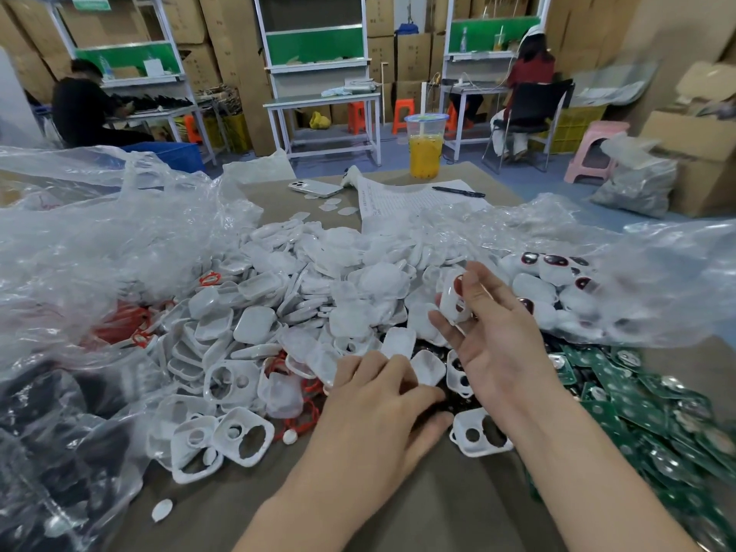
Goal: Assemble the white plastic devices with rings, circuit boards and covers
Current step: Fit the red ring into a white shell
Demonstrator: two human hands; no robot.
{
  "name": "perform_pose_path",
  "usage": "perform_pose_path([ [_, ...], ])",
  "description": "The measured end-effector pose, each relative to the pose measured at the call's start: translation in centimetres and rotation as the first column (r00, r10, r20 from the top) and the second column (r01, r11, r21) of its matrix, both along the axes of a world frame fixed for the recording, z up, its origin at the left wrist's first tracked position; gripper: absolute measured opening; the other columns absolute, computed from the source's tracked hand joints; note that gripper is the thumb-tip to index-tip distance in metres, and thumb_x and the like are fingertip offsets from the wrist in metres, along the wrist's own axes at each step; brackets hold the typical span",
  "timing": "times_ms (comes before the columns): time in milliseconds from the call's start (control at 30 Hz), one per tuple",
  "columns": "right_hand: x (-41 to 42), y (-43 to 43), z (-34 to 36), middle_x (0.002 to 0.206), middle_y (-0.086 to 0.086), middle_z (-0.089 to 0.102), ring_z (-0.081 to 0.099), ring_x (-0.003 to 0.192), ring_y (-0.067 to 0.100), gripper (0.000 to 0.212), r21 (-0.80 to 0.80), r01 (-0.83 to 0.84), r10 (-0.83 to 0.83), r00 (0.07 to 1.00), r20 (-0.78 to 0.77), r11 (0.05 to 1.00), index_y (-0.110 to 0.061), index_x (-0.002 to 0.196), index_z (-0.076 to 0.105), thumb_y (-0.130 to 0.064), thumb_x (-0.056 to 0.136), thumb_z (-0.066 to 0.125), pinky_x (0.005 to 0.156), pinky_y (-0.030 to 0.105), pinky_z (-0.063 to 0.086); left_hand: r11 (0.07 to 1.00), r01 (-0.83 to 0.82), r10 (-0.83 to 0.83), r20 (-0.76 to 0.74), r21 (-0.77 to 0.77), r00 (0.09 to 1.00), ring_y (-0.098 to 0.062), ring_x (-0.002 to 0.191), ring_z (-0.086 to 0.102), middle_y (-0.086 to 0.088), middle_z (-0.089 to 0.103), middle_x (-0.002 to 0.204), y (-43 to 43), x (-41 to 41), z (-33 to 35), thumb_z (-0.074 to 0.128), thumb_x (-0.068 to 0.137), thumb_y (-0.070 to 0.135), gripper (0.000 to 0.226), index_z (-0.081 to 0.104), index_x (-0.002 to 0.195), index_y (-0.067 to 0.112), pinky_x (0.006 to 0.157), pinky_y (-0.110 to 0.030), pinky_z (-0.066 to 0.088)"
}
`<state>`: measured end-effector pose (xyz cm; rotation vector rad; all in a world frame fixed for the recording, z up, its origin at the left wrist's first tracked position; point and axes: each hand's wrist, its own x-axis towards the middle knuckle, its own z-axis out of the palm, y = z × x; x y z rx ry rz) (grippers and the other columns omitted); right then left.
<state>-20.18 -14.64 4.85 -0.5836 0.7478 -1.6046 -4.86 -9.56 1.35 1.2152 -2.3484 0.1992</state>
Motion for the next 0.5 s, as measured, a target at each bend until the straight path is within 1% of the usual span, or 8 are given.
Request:
perform_pose_path([
  [67,0.1,0.0,-0.1,0.070,-0.004,0.064,0.061,0.072,0.012,0.016,-0.015,-0.015,0.015,1.000,0.004,1.000,-0.019,0.104,0.067,-0.014,0.089,0.067,0.063,0.028,0.060,1.000,0.003,-0.003,0.019,0.003,1.000,-0.017,0.086,0.056,0.011,0.059,0.090,-0.1,-0.1,0.1,0.047,0.097,0.054,0.034,0.076,0.103,0.037,0.083,-0.032,0.042],
  [133,0.4,0.1,0.0,0.076,-0.003,0.066,0.067,0.072,0.012,0.026,-0.029,-0.041,0.041,0.999,0.003,0.999,-0.018,0.104,0.068,-0.016,0.077,0.072,0.065,0.028,0.060,1.000,0.002,-0.002,-0.002,0.018,1.000,-0.017,0.088,0.057,0.010,0.060,0.093,0.1,-0.2,0.1,0.048,0.095,0.051,0.033,0.074,0.101,0.033,0.085,-0.033,0.045],
  [200,0.6,0.2,0.0,0.080,-0.003,0.070,0.071,0.074,0.013,0.032,-0.034,-0.055,0.054,0.998,-0.015,0.998,-0.017,0.102,0.068,-0.016,0.070,0.073,0.065,0.028,0.061,1.000,-0.016,0.016,-0.028,0.005,0.999,-0.016,0.088,0.058,0.011,0.059,0.092,0.2,-0.3,0.0,0.048,0.093,0.045,0.025,0.068,0.096,0.029,0.086,-0.031,0.039],
  [267,0.7,0.2,0.0,0.078,-0.003,0.071,0.072,0.073,0.012,0.032,-0.038,-0.039,0.037,0.999,-0.039,0.999,-0.016,0.100,0.068,-0.014,0.068,0.073,0.065,0.028,0.060,0.998,-0.063,0.062,-0.072,-0.018,0.996,-0.016,0.084,0.057,0.013,0.058,0.087,0.2,-0.2,0.0,0.047,0.092,0.039,0.018,0.061,0.091,0.027,0.084,-0.031,0.035],
  [333,0.6,0.2,-0.1,0.078,-0.002,0.072,0.072,0.073,0.013,0.032,-0.045,-0.026,0.024,0.998,-0.061,0.999,-0.016,0.100,0.068,-0.015,0.068,0.074,0.064,0.028,0.060,0.992,-0.127,0.122,-0.169,-0.014,0.978,-0.015,0.083,0.054,0.013,0.059,0.084,0.0,0.1,0.2,0.047,0.094,0.037,0.017,0.059,0.092,0.025,0.083,-0.031,0.035],
  [400,0.6,0.3,-0.2,0.076,-0.001,0.072,0.072,0.072,0.014,0.029,-0.060,-0.035,0.030,0.996,-0.086,0.998,-0.018,0.098,0.070,-0.015,0.069,0.073,0.065,0.027,0.060,0.982,-0.186,0.183,-0.286,0.015,0.941,-0.011,0.085,0.049,0.014,0.061,0.084,-0.3,0.5,0.5,0.047,0.096,0.039,0.015,0.056,0.097,0.027,0.083,-0.032,0.035],
  [467,0.8,0.4,-0.3,0.073,0.001,0.070,0.070,0.070,0.015,0.021,-0.075,-0.056,0.048,0.993,-0.107,0.996,-0.022,0.092,0.073,-0.016,0.071,0.073,0.066,0.027,0.059,0.977,-0.197,0.215,-0.403,0.086,0.890,-0.005,0.087,0.048,0.018,0.062,0.085,-0.4,0.8,0.7,0.047,0.098,0.042,0.009,0.050,0.101,0.034,0.084,-0.028,0.035],
  [500,0.9,0.4,-0.3,0.072,0.001,0.068,0.068,0.070,0.015,0.018,-0.081,-0.070,0.061,0.991,-0.115,0.994,-0.023,0.090,0.074,-0.016,0.073,0.073,0.067,0.026,0.059,0.973,-0.179,0.226,-0.461,0.143,0.858,-0.002,0.091,0.050,0.020,0.062,0.087,-0.5,0.9,0.8,0.048,0.100,0.042,0.003,0.048,0.101,0.040,0.085,-0.024,0.035],
])
